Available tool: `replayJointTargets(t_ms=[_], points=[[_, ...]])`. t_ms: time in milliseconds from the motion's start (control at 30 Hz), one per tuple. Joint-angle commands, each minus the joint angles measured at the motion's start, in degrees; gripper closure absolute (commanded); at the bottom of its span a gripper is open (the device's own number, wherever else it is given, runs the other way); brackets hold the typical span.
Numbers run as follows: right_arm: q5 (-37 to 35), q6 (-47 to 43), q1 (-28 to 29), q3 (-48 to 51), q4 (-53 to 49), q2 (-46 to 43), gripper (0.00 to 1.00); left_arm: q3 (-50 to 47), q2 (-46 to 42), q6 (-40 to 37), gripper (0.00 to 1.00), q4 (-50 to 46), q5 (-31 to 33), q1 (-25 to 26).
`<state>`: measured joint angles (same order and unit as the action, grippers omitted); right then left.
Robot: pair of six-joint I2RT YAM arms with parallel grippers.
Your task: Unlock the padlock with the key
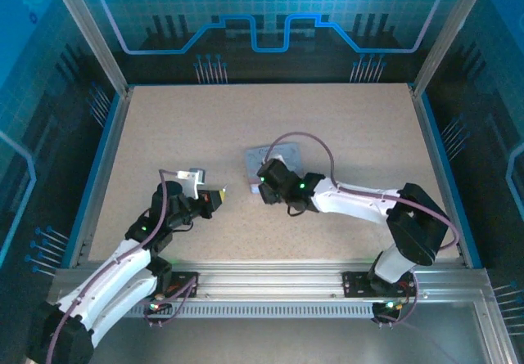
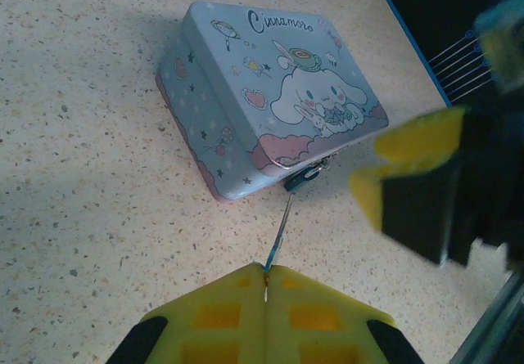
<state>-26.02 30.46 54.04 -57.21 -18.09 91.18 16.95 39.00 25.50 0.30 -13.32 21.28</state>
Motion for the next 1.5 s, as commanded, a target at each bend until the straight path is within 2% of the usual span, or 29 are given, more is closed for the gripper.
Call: replayJointTargets(t_ms=[0, 133, 233, 700, 1000, 1267, 1467], points=[[-5.4, 5.5, 1.8, 0.7, 5.6, -0.4, 0.44, -0.3, -1.4, -0.7, 1.0, -1.2, -0.7, 0.5], [-8.5, 13.0, 2.2, -1.6, 0.1, 3.6, 0.47, -0.4, -2.7, -0.6, 1.0, -2.0, -0.7, 0.6], [-9.5, 14.7, 2.2, -1.3, 2.1, 5.7, 0.5, -0.4, -3.8, -0.9, 1.0, -3.1, -0.6, 0.7], [-9.6, 14.1, 0.7, -2.2, 7.3, 13.4, 0.56, -0.7, -5.5, -1.9, 1.0, -4.9, -0.2, 0.7], [-10.7, 15.5, -0.3, -1.7, 9.1, 14.4, 0.59, -0.5, -5.4, -1.5, 1.0, -5.2, -0.1, 0.7], [-10.2, 15.5, -1.1, -1.6, 9.7, 14.7, 0.69, 0.0, -4.9, -1.6, 1.0, -5.6, 0.2, 0.8], [-6.5, 14.8, -1.4, -2.3, 8.2, 13.8, 0.77, -0.3, -3.8, -1.8, 1.0, -4.5, 0.0, 0.9]])
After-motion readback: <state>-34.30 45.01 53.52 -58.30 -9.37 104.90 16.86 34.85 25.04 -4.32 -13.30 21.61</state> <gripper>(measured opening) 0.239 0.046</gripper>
